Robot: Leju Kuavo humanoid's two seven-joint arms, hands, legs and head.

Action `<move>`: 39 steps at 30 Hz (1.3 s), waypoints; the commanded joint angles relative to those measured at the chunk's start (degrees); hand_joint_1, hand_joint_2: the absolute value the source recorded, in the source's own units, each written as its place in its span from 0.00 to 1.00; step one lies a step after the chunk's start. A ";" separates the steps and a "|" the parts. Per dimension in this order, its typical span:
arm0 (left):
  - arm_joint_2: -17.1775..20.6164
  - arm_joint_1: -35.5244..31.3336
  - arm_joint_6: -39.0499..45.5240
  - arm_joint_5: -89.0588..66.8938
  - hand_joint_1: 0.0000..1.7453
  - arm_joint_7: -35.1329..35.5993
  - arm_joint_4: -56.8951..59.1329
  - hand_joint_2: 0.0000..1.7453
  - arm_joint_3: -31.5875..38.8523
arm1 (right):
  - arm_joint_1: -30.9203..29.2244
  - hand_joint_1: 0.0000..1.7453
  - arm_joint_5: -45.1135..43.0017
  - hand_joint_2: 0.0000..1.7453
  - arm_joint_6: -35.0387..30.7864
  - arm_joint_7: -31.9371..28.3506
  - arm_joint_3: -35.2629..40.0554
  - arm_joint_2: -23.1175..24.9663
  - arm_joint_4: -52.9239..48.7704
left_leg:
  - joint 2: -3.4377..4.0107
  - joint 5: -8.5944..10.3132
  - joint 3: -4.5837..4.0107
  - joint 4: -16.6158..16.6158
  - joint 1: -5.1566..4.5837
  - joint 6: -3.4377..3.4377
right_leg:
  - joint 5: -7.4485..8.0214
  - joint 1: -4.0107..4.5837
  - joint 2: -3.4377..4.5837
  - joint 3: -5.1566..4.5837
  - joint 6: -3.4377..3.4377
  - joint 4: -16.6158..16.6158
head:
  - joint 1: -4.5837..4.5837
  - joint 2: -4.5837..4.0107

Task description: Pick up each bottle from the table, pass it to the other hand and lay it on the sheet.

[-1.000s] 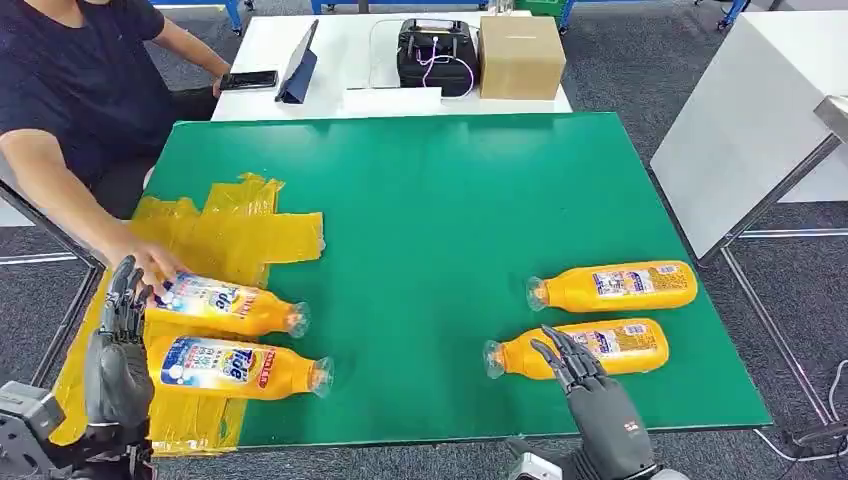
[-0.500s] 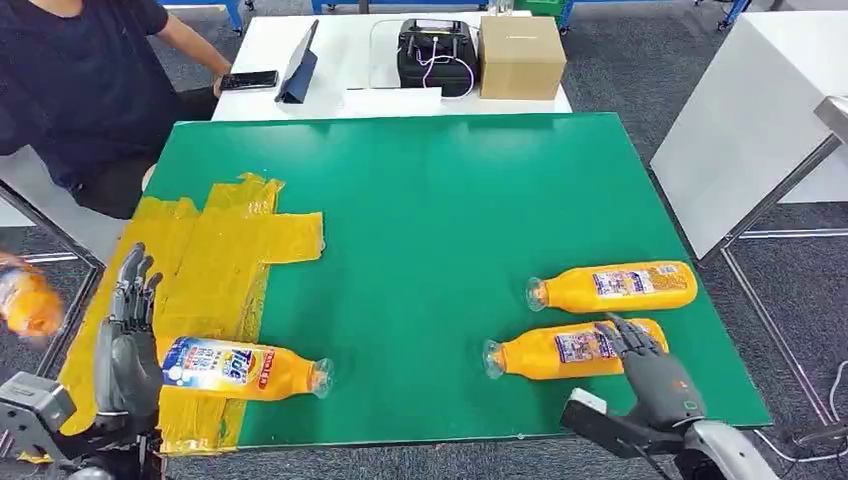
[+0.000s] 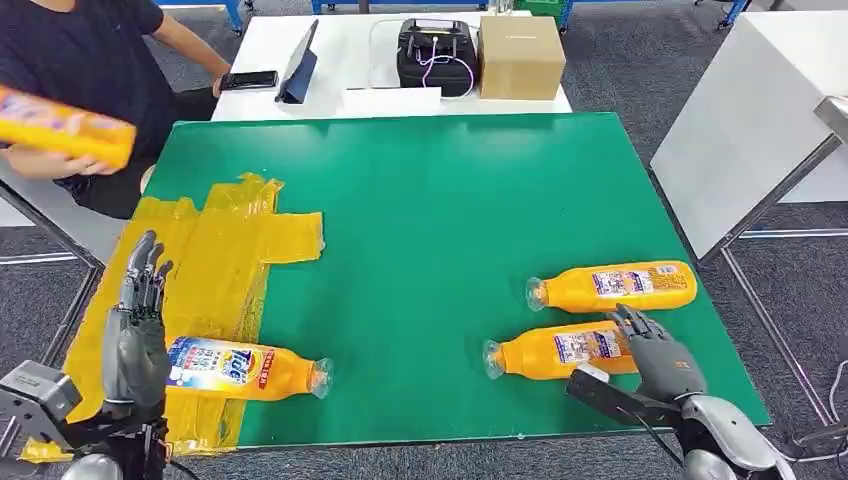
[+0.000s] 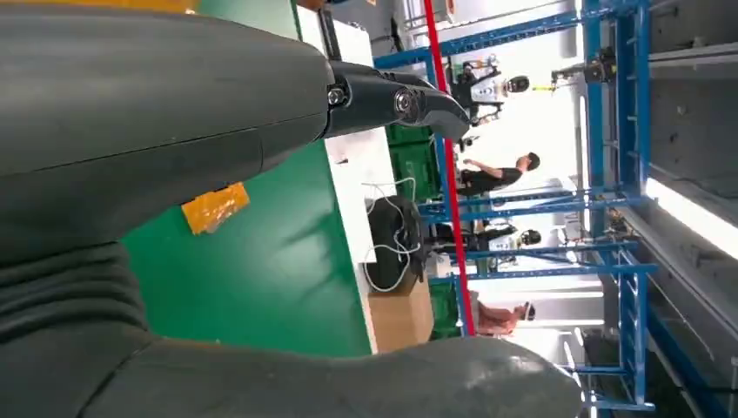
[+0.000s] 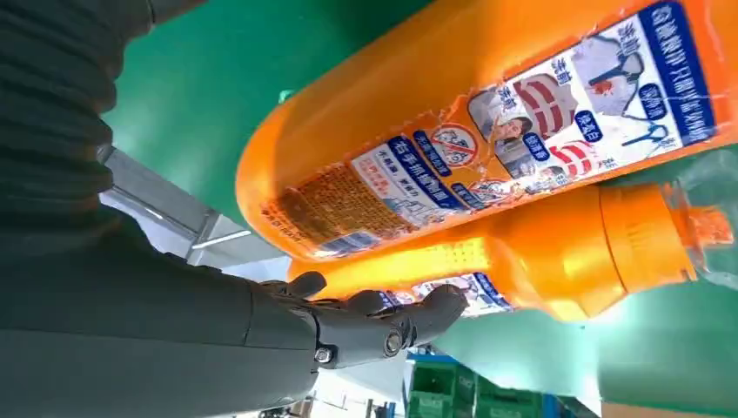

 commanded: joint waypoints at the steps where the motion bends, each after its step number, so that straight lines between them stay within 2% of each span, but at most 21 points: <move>1: 1.70 -2.85 -0.57 0.95 0.00 0.53 4.77 0.00 -1.53 | -5.91 0.00 1.03 1.00 1.43 -0.64 4.42 2.11 10.47 | 0.11 0.01 0.19 -0.11 0.04 -0.02 | 0.05 0.04 0.08 0.21 0.00 -0.17 | 0.00 0.00; 8: 2.04 -4.19 -1.17 1.90 0.00 0.79 6.09 0.00 -2.40 | -8.71 0.00 4.35 1.00 2.29 -1.16 8.13 1.29 16.77 | 0.05 0.04 0.16 -0.10 0.04 0.00 | 0.04 0.04 0.02 0.20 0.00 -0.15 | 0.00 0.00; 25: 2.04 -4.19 -1.17 1.90 0.00 0.79 6.09 0.00 -2.40 | -8.71 0.00 4.35 1.00 2.29 -1.16 8.13 1.29 16.77 | -0.03 0.03 0.21 -0.06 0.02 0.01 | 0.01 0.02 -0.05 0.24 0.00 -0.10 | 0.00 0.00; 27: 2.22 -4.40 -1.37 2.24 0.00 0.88 6.27 0.00 -2.64 | -9.54 0.00 5.36 1.00 3.23 -1.22 9.65 0.38 17.83 | -0.02 0.03 0.31 -0.11 0.05 -0.01 | 0.01 0.05 -0.07 0.37 0.00 -0.19 | 0.00 0.00; 28: 2.66 -5.70 -1.86 2.75 0.00 0.94 7.68 0.00 -3.37 | -11.55 0.00 4.41 1.00 6.73 -2.02 12.48 -1.61 21.24 | -0.01 0.03 0.26 -0.06 0.02 0.01 | 0.01 0.02 -0.04 0.28 0.01 -0.09 | 0.02 0.00; 29: 2.74 -6.50 -1.87 3.01 0.00 0.92 8.58 0.00 -3.70 | -12.56 0.97 3.73 1.00 7.62 -3.39 13.88 -2.57 23.45 | -0.03 0.05 0.31 -0.10 0.03 0.01 | 0.03 0.03 -0.06 0.35 0.01 -0.16 | 0.00 0.00; 30: 2.94 -7.64 -1.93 3.31 0.00 0.82 9.90 0.00 -4.33 | -13.88 1.00 2.92 1.00 8.87 -4.74 16.45 -4.43 25.99 | -0.04 0.07 0.30 -0.09 0.01 0.02 | 0.04 0.01 -0.08 0.33 0.02 -0.14 | 0.00 0.00; 32: 3.44 -9.00 -1.81 3.73 0.00 0.67 11.46 0.00 -5.21 | -14.76 1.00 1.05 1.00 11.09 -7.06 19.46 -6.97 27.87 | -0.11 0.09 0.36 -0.11 0.03 0.02 | 0.06 0.03 -0.15 0.40 0.03 -0.19 | -0.02 0.00; 36: 4.35 -11.43 -1.84 5.19 0.00 0.27 14.52 0.00 -6.97 | -15.41 1.00 -3.27 1.00 14.61 -9.68 26.90 -14.14 27.24 | -0.22 0.08 0.58 -0.06 0.00 0.06 | 0.02 0.00 -0.25 0.28 0.05 -0.13 | 0.00 0.00; 39: 4.28 -12.15 -2.01 5.59 0.00 0.15 15.38 0.00 -7.81 | -14.46 1.00 -3.38 1.00 15.55 -9.86 30.04 -15.84 26.72 | -0.47 0.12 0.70 -0.10 0.04 0.09 | 0.02 0.03 -0.49 0.27 0.08 -0.26 | 0.00 0.00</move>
